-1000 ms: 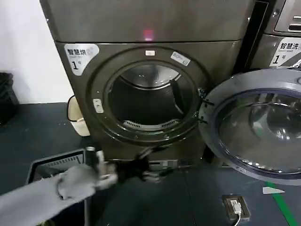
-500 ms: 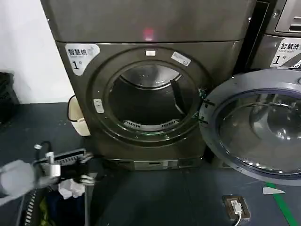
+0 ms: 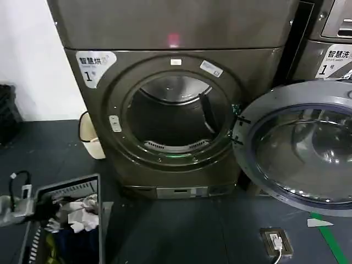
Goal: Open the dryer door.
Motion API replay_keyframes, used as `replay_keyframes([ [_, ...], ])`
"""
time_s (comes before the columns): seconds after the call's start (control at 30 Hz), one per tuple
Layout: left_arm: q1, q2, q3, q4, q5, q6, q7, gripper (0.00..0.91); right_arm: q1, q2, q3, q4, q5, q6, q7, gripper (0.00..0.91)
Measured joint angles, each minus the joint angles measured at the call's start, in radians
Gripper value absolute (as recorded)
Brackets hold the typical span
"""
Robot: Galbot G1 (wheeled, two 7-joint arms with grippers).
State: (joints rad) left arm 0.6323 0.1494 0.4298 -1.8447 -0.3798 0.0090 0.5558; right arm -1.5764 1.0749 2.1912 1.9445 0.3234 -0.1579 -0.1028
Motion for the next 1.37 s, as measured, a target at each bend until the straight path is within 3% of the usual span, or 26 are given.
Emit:
replay_keyframes([
  [0.37, -0.002, -0.003, 0.014, 0.096, 0.076, -0.063, 0.074, 0.907, 0.003, 0.004, -0.006, 0.006, -0.002, -0.002, -0.001, 0.907],
  [0.53, -0.002, -0.012, 0.012, 0.126, 0.081, -0.074, 0.056, 0.907, 0.005, 0.006, -0.006, 0.014, -0.003, -0.006, -0.001, 0.907],
  [1.37, -0.005, 0.022, -0.033, 0.164, 0.220, -0.111, 0.168, 0.907, -0.003, 0.009, 0.011, 0.012, -0.010, -0.011, 0.000, 0.907],
])
